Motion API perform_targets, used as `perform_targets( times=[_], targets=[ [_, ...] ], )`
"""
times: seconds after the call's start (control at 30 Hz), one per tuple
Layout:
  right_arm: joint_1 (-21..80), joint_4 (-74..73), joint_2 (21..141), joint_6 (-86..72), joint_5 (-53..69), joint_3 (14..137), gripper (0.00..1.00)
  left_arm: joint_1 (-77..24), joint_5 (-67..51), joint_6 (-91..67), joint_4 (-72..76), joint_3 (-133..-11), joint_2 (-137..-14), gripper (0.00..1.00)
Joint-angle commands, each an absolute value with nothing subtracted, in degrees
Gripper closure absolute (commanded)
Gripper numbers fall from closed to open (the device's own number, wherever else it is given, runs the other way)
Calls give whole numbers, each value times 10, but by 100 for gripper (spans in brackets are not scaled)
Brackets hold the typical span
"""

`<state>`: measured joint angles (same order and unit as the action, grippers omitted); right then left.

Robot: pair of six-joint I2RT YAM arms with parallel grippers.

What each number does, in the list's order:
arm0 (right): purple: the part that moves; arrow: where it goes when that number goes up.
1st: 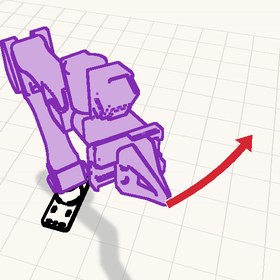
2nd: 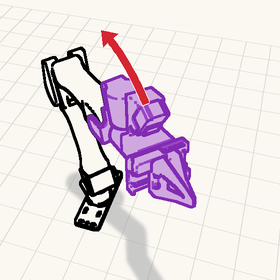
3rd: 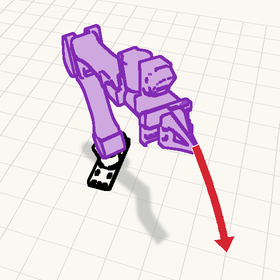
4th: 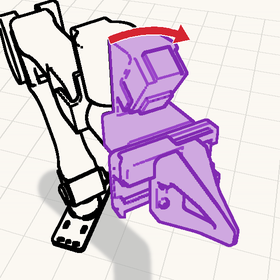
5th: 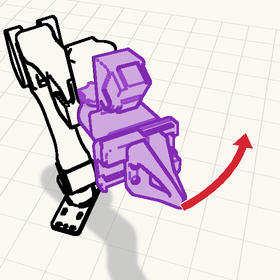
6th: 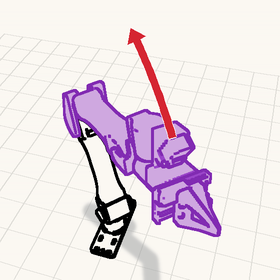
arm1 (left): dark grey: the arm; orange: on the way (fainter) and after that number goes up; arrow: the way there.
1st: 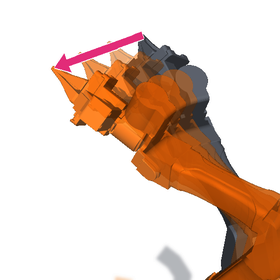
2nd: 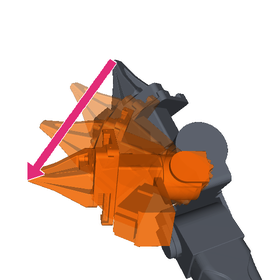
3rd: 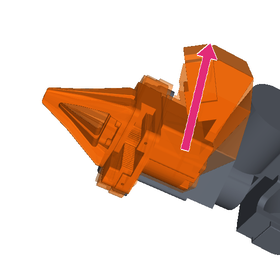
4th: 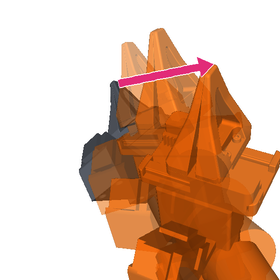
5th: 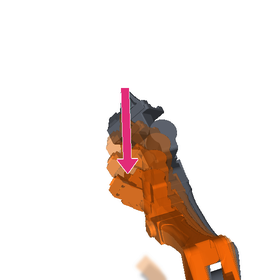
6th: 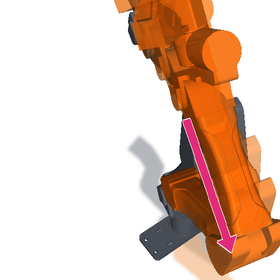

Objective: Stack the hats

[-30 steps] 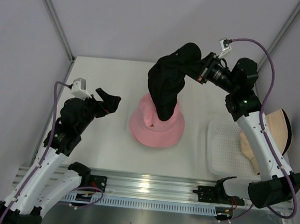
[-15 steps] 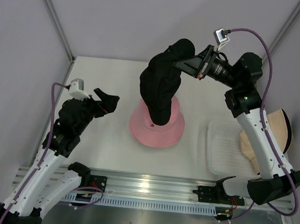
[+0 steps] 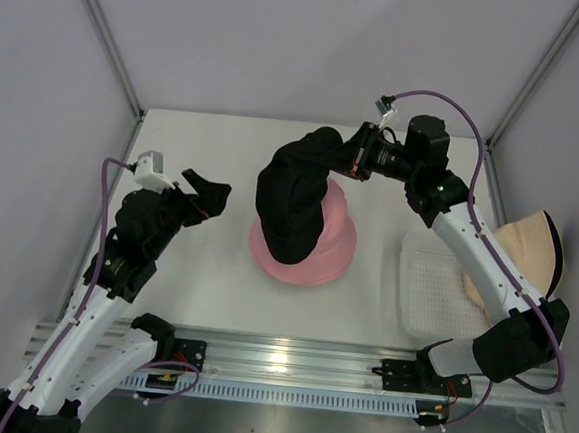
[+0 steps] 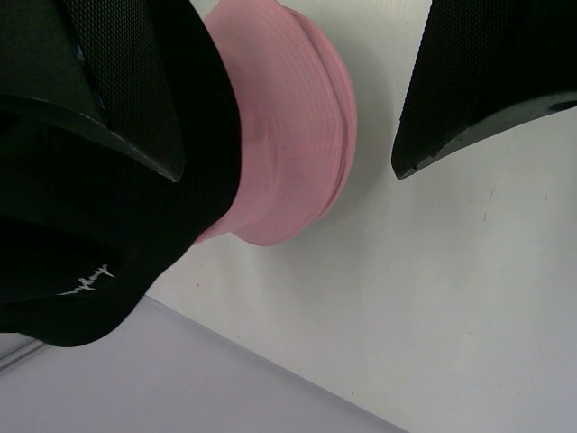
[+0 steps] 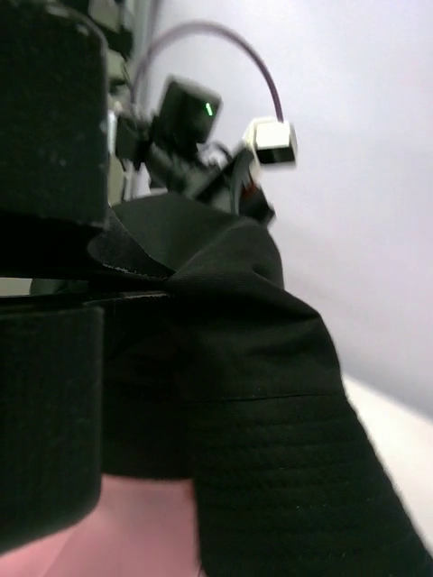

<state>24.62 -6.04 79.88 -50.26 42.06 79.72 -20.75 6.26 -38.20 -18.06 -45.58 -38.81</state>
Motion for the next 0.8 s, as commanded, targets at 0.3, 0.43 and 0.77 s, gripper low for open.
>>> perform_targets(
  times=[0.3,0.43,0.77],
  targets=[
    [258,-259,805,-285,171,852,75,-207,-60,-377,-89,-478,-500,5],
    [273,-261,806,-257,162,870,46,-213,-116,-400,-49,-469,-548,12],
    [277,-277,755,-220,32,848,1,-243,-135,-393,-4,-454,-546,16]
  ],
)
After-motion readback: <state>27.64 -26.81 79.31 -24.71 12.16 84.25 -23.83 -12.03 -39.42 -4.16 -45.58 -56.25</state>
